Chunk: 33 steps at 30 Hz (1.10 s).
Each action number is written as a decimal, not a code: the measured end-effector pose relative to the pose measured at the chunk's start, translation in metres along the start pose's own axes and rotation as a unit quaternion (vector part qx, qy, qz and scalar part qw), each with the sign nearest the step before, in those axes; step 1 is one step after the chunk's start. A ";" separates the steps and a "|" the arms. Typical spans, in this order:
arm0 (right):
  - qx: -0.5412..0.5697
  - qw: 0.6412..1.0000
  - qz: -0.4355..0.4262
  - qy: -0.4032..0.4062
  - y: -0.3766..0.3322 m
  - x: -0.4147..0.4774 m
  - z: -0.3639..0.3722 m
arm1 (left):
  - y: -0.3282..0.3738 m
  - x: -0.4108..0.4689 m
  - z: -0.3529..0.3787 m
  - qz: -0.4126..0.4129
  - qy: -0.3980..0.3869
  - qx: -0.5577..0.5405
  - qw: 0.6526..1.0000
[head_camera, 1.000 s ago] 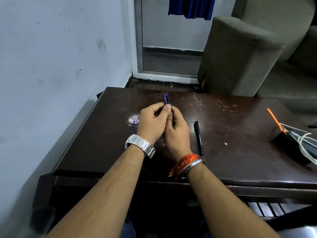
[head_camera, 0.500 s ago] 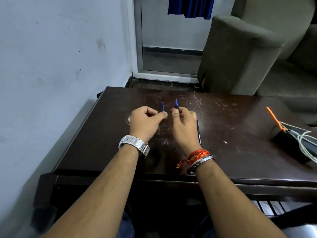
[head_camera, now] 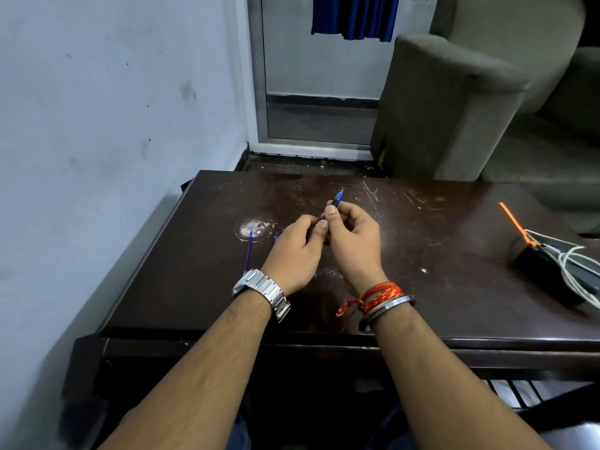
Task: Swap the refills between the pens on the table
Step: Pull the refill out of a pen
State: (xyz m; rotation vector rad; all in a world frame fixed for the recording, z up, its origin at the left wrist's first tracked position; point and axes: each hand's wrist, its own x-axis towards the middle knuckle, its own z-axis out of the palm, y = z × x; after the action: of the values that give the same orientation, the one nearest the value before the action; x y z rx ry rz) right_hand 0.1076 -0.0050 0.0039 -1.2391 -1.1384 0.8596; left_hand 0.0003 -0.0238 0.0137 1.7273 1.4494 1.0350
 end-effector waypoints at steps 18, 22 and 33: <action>0.066 0.997 -0.009 0.035 -0.016 -0.002 0.004 | 0.012 -0.007 0.019 0.012 0.060 0.037 0.997; 0.106 0.994 0.037 -0.011 -0.017 -0.001 0.002 | 0.009 -0.006 0.014 -0.004 0.035 0.045 0.998; 0.162 0.986 0.043 0.005 -0.019 0.000 0.006 | 0.004 -0.006 0.008 -0.001 0.062 0.013 0.998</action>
State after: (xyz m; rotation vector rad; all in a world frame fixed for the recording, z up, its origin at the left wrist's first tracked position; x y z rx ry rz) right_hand 0.1005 -0.0071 0.0225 -1.0269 -0.8994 1.0576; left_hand 0.0087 -0.0305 0.0127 1.7056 1.5484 1.1442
